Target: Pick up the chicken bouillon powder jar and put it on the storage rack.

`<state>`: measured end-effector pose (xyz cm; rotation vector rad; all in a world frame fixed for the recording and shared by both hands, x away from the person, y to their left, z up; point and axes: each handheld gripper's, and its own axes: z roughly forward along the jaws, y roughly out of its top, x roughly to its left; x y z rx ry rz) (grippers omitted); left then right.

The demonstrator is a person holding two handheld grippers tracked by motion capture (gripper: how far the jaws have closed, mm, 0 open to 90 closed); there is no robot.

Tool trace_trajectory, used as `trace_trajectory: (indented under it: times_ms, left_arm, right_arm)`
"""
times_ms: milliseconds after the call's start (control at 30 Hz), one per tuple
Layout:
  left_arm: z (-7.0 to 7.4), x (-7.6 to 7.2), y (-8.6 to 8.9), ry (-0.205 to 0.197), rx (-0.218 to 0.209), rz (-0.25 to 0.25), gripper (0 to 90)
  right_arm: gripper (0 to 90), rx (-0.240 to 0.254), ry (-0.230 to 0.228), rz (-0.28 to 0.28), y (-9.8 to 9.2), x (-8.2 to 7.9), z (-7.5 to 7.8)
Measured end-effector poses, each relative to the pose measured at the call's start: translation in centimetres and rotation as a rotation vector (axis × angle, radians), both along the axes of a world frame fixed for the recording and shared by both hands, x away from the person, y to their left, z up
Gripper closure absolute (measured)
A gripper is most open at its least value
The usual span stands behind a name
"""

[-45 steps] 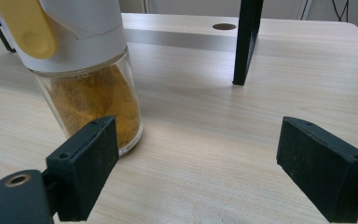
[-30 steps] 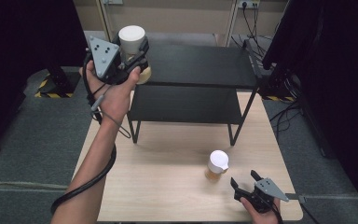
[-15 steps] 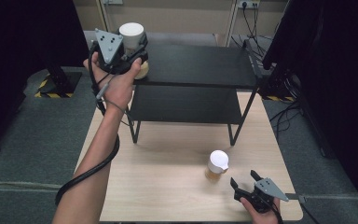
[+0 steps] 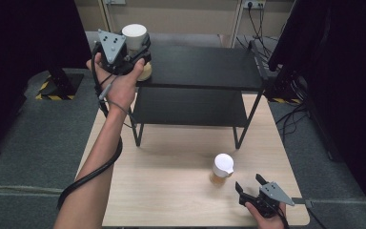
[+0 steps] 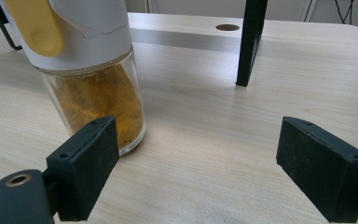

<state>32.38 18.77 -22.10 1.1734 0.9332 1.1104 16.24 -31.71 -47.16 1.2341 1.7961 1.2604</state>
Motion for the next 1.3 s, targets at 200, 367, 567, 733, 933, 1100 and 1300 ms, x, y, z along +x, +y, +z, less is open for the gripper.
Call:
trace_trajectory:
  times_ms: [200, 367, 567, 733, 933, 1100, 1300]
  left_arm:
    - [0.5, -0.3, 0.2, 0.005, -0.028, 0.008, 16.2]
    - [0.5, -1.0, 0.4, 0.006, -0.014, 0.013, 14.6]
    - [0.2, -2.0, 0.7, -0.007, -0.006, 0.004, 14.4]
    - [-0.5, -3.0, 0.9, -0.028, 0.002, -0.009, 13.4]
    - [-1.7, -4.2, 1.2, -0.036, 0.006, -0.008, 13.1]
    - [-2.9, -5.0, 1.5, -0.038, 0.013, -0.024, 12.9]
    - [-4.0, -5.9, 1.9, -0.038, 0.022, -0.042, 12.9]
  right_arm:
    - [13.2, -0.002, -0.002, 0.0, 0.0, 0.0, 0.0]
    - [13.2, -0.005, -0.002, 0.0, 0.1, 0.0, 0.0]
    - [13.2, -0.008, -0.001, -0.001, 0.1, 0.0, 0.0]
    - [13.2, -0.008, -0.003, -0.001, 0.1, -0.1, 0.0]
    - [13.2, -0.009, -0.006, -0.002, 0.2, -0.1, 0.0]
    - [13.2, -0.013, -0.003, 0.0, 0.2, -0.1, 0.0]
    - [13.2, -0.013, -0.003, -0.001, 0.2, -0.1, 0.0]
